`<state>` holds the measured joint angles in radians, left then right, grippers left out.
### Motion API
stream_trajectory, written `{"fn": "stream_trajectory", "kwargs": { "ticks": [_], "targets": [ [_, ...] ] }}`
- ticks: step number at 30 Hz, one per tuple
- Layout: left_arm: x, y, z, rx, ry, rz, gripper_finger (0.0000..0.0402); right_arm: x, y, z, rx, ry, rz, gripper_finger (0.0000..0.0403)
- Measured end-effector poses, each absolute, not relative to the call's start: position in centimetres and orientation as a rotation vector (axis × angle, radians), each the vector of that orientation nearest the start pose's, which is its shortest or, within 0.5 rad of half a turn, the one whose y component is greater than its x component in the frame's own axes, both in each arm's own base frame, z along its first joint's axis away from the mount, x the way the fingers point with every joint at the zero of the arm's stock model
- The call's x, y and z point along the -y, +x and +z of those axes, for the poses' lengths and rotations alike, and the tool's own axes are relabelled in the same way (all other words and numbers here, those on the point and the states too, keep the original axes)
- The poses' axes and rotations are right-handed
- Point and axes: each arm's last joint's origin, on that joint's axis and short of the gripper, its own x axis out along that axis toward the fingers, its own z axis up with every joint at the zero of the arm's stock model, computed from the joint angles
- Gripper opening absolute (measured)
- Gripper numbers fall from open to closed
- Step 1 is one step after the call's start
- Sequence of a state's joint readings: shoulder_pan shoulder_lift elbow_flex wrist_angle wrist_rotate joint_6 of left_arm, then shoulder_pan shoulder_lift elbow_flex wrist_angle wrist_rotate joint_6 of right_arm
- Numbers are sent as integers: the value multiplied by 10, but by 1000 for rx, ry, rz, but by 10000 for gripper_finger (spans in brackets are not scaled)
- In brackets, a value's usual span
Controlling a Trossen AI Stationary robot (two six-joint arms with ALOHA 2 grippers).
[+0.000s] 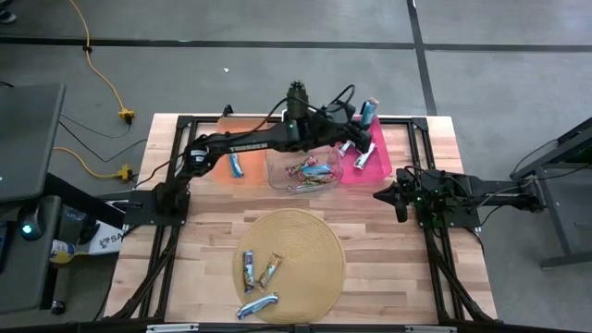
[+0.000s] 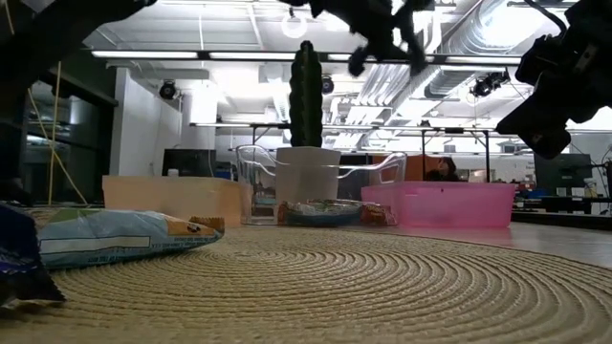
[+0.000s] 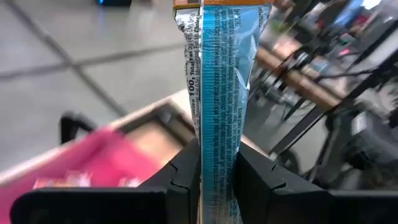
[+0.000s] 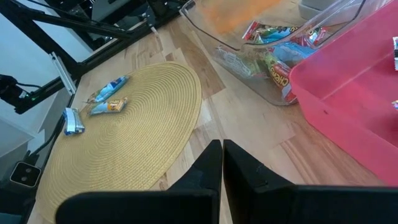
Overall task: Pick and place Granola Bars by type
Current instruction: Put the yellow granola bar into the red bin
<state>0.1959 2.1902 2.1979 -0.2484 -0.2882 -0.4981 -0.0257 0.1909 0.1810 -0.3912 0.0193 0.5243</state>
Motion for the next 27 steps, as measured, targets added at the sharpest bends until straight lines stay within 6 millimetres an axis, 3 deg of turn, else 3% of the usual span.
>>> {"fn": "stream_trajectory", "kwargs": {
  "ticks": [17,27],
  "targets": [
    [-126,527,274,-297,-599,566,73,4,96,173,-378,512,-176,0],
    [-128,536,239,-383,-609,589,73,4,96,173,-375,528,-190,0]
  ]
}}
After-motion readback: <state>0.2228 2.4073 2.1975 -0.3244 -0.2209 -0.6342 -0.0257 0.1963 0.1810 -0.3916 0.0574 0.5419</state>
